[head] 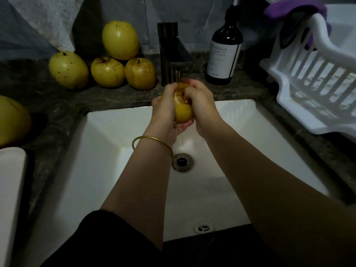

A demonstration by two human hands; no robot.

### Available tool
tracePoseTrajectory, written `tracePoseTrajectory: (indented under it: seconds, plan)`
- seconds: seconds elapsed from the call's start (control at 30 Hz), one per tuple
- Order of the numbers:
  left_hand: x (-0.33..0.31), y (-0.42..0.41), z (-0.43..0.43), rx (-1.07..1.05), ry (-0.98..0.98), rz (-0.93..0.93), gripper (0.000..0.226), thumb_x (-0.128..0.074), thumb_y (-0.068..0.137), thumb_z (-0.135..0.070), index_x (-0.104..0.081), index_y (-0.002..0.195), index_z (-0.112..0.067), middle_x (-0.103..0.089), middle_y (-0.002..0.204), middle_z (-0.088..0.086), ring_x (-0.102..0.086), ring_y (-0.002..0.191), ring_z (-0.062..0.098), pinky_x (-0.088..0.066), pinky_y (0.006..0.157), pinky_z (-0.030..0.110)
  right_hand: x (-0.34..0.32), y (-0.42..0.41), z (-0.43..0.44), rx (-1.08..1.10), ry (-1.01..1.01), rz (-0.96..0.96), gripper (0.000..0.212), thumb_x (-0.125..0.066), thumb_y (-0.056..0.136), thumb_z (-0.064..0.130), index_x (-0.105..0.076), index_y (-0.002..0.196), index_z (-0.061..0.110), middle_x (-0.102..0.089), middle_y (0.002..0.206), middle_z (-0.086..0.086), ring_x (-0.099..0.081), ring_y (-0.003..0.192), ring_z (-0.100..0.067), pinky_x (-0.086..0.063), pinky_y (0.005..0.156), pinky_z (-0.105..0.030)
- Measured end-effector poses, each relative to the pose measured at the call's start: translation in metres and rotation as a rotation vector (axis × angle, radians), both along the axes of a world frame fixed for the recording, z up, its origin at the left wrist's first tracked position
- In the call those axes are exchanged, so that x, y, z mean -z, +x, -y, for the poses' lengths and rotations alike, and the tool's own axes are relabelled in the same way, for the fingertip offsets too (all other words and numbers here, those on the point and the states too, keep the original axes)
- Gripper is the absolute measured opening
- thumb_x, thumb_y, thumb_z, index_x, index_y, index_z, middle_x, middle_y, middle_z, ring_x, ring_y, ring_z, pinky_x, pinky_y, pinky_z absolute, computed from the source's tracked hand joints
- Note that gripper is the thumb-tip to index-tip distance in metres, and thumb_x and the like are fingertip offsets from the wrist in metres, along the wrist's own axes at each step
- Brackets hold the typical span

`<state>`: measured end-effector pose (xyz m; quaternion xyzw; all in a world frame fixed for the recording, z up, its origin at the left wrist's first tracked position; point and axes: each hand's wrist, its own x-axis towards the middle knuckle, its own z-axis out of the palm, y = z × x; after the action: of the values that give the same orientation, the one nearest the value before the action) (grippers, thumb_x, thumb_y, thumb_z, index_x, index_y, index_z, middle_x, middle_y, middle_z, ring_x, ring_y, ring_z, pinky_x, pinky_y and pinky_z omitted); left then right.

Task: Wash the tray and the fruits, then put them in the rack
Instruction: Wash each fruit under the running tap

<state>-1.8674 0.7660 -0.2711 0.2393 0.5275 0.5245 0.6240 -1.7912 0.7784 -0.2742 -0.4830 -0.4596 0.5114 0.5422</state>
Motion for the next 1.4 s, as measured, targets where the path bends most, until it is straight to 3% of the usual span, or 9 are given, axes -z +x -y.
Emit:
tracePoseTrajectory:
  seconds: [0.13,0.3,0.4,0.53,0.93,1.17,1.23,1.33,1.4]
  plan:
    - [0.002,-0.003,-0.003,-0.091,0.064,-0.034,0.039,-0.058,0.086,-0.045,-0.045,0.118,-0.027,-0.057,0.105,0.005,-0.061,0.087,0.022,-0.059,0.073,0.043,0.001,-0.001,0.0,-0.037,0.012,0.002,0.033,-0.048,0.091,0.007,-0.053,0.119,0.023,-0.052,0.117,-0.005,-0.055,0.095,-0.015,-0.05,0.067,-0.026]
    - [0.005,-0.003,0.0,-0.081,0.17,-0.258,0.039,-0.058,0.087,-0.039,-0.037,0.119,-0.03,-0.051,0.099,0.0,-0.056,0.09,0.02,-0.055,0.069,0.035,0.004,0.0,-0.005,-0.038,-0.037,0.035,0.035,-0.048,0.088,0.002,-0.052,0.118,0.021,-0.058,0.118,-0.011,-0.057,0.108,-0.026,-0.054,0.086,-0.041]
    - [0.006,-0.002,0.0,-0.074,0.185,-0.28,0.04,-0.058,0.086,-0.038,-0.036,0.119,-0.031,-0.052,0.1,-0.001,-0.056,0.094,0.022,-0.054,0.074,0.039,0.004,0.002,-0.005,-0.038,-0.031,0.043,0.037,-0.045,0.088,0.0,-0.051,0.119,0.02,-0.058,0.114,-0.009,-0.056,0.104,-0.024,-0.054,0.083,-0.037]
    - [0.006,-0.003,0.0,-0.096,0.177,-0.271,0.042,-0.058,0.086,-0.041,-0.037,0.121,-0.031,-0.052,0.102,0.0,-0.056,0.094,0.021,-0.054,0.071,0.037,0.005,0.002,-0.004,-0.062,-0.038,0.011,0.044,-0.043,0.086,-0.001,-0.052,0.124,0.019,-0.057,0.112,-0.009,-0.055,0.098,-0.021,-0.05,0.07,-0.029]
    - [0.004,-0.005,0.0,-0.152,0.137,-0.185,0.037,-0.059,0.085,-0.04,-0.039,0.114,-0.03,-0.053,0.098,0.0,-0.058,0.091,0.021,-0.056,0.077,0.042,0.006,0.001,-0.011,-0.081,-0.101,0.003,0.053,-0.044,0.081,-0.003,-0.055,0.125,0.023,-0.057,0.12,-0.015,-0.054,0.108,-0.03,-0.053,0.086,-0.042]
    - [0.003,-0.004,0.0,-0.149,0.124,-0.182,0.04,-0.059,0.086,-0.044,-0.038,0.118,-0.031,-0.052,0.101,0.001,-0.058,0.09,0.021,-0.055,0.072,0.037,0.0,0.0,-0.01,-0.058,-0.093,0.059,0.053,-0.042,0.085,-0.004,-0.054,0.13,0.022,-0.055,0.116,-0.008,-0.053,0.101,-0.022,-0.051,0.079,-0.032]
    - [0.001,-0.002,-0.001,-0.153,0.08,-0.111,0.041,-0.058,0.088,-0.046,-0.04,0.121,-0.03,-0.052,0.099,0.0,-0.057,0.088,0.019,-0.056,0.068,0.035,0.002,-0.004,-0.006,0.015,0.02,0.197,0.045,-0.043,0.091,0.003,-0.053,0.132,0.02,-0.055,0.12,-0.006,-0.053,0.107,-0.021,-0.05,0.086,-0.032]
    - [0.001,-0.002,-0.001,-0.112,0.024,0.037,0.047,-0.058,0.088,-0.048,-0.044,0.128,-0.029,-0.06,0.11,0.004,-0.062,0.093,0.022,-0.055,0.061,0.033,0.013,-0.009,-0.001,0.161,0.468,0.698,0.035,-0.043,0.095,0.014,-0.056,0.128,0.013,-0.057,0.125,-0.007,-0.049,0.115,-0.02,-0.04,0.096,-0.028]
    - [0.001,-0.004,0.001,-0.051,0.007,0.14,0.049,-0.06,0.086,-0.051,-0.051,0.128,-0.027,-0.065,0.113,0.002,-0.064,0.094,0.02,-0.055,0.058,0.031,0.016,-0.011,-0.002,0.138,0.581,0.755,0.033,-0.04,0.097,0.015,-0.059,0.125,0.01,-0.058,0.121,-0.008,-0.049,0.113,-0.019,-0.036,0.091,-0.024]
